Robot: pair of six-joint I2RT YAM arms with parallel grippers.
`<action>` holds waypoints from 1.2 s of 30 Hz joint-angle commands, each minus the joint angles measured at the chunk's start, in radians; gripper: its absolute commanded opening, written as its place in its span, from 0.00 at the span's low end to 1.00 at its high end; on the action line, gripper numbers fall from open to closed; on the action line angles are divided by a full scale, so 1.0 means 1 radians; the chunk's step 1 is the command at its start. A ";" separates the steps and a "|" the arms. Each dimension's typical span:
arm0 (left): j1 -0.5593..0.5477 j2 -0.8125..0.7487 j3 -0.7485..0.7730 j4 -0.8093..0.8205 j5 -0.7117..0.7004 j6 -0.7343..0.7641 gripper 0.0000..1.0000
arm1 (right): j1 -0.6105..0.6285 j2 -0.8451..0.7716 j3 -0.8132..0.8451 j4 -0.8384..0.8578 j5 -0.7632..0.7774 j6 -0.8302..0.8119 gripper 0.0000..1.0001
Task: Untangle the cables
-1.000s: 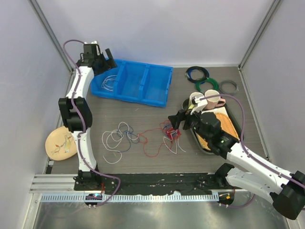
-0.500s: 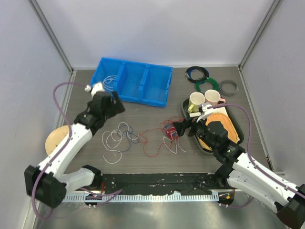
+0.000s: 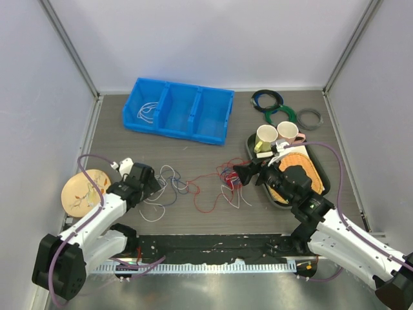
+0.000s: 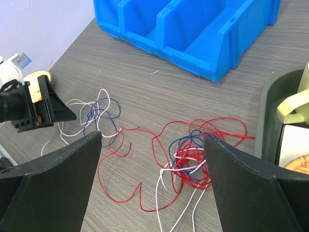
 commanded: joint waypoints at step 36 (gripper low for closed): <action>-0.002 -0.288 0.277 0.328 0.536 0.061 0.00 | 0.182 0.337 0.100 0.192 -0.170 -0.088 0.91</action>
